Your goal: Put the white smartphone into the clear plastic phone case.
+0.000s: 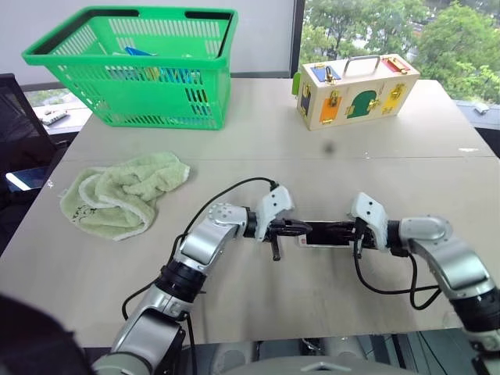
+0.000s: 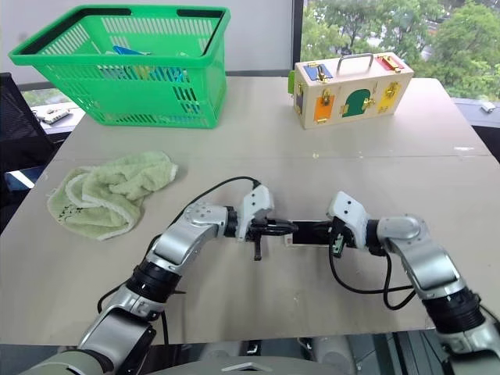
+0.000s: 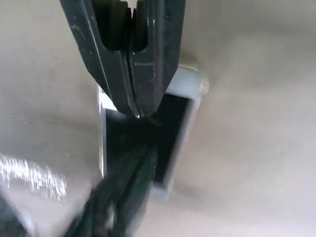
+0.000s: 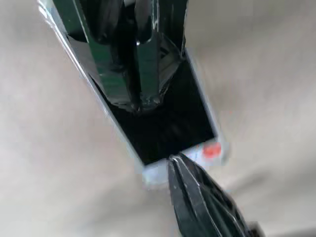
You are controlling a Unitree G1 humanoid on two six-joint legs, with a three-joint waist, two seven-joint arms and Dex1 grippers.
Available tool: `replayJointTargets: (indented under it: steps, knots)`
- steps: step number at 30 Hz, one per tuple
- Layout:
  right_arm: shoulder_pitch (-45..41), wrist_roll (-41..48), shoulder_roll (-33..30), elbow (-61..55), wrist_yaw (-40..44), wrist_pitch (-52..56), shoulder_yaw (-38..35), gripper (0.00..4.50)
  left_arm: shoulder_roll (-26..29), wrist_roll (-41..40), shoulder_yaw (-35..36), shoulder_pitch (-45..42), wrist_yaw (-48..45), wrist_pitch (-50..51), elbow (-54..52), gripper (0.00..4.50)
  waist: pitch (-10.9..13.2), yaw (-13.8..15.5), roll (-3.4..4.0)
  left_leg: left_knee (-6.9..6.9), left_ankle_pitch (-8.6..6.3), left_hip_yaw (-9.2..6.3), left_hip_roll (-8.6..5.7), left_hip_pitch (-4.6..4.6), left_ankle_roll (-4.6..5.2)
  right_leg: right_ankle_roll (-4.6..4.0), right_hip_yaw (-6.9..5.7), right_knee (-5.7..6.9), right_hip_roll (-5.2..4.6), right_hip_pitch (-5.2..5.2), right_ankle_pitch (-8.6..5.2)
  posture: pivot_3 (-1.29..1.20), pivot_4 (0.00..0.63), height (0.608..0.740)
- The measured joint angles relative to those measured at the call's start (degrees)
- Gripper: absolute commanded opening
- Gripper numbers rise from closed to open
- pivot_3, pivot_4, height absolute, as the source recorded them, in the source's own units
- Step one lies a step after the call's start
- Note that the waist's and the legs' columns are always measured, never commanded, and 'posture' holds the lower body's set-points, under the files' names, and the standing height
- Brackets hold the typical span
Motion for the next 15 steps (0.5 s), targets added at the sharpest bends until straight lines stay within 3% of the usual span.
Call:
replayJointTargets:
  steps: [2, 3, 5, 12, 13, 15]
  knots:
    - [1.3, 2.0, 2.8, -0.3, -2.7, -0.8, -3.1, 0.03, -1.7, -3.0, 3.6, 1.0, 2.1, 0.3, -2.6, 0.00, 0.2, 0.0, 0.26, 0.04, 0.06, 0.01, -0.04, -0.67, 0.06, 0.21, 0.02, 0.14, 0.17, -0.68, 0.15, 0.00, 0.150, 0.740]
    - [1.4, 2.8, 3.5, -0.6, -3.9, -0.9, -4.5, 0.59, -2.6, -4.5, 5.4, 1.1, 3.3, 0.9, -3.7, 0.25, 0.4, 0.0, 0.26, 0.14, 0.06, 0.04, -0.07, -0.89, 0.06, 0.17, 0.06, 0.37, 0.39, -0.93, 0.17, 0.00, 0.150, 0.740]
    - [1.5, 5.0, 4.0, -2.6, -5.7, -1.1, -8.0, 1.25, -4.1, -8.4, 9.5, 1.2, 6.3, 3.6, -6.3, 0.84, 0.6, 0.1, 0.31, 0.21, 0.06, 0.22, -0.17, -0.88, 0.07, 0.03, 0.08, 0.68, 0.39, -1.05, 0.24, 0.00, 0.150, 0.740]
    - [5.4, 7.7, 0.3, -7.1, -7.2, -1.3, -14.0, 4.45, -1.9, -13.7, 15.6, 3.4, 10.2, 8.4, -9.7, 3.91, 0.9, 0.0, 0.27, 0.24, 0.03, 0.37, -0.19, -0.81, 0.14, 0.34, 0.17, 0.67, 0.41, -1.05, 0.02, 0.00, 0.150, 0.740]
    - [7.0, 8.5, -1.1, -8.1, -6.9, -1.2, -15.5, 4.50, -1.0, -14.4, 16.1, 3.7, 10.4, 8.7, -9.8, 4.41, 0.9, 0.1, 0.27, 0.26, 0.03, 0.35, -0.20, -0.81, 0.14, 0.15, 0.20, 0.68, 0.42, -1.04, -0.08, 0.00, 0.150, 0.740]
    - [9.9, 9.6, -3.1, -9.5, -6.2, -1.2, -18.2, 4.50, 0.3, -15.3, 17.4, 4.7, 10.6, 9.1, -11.0, 4.47, 1.0, 0.1, 0.24, 0.27, 0.03, 0.35, -0.19, -0.77, 0.14, 0.12, 0.24, 0.70, 0.45, -1.03, -0.10, 0.00, 0.150, 0.740]
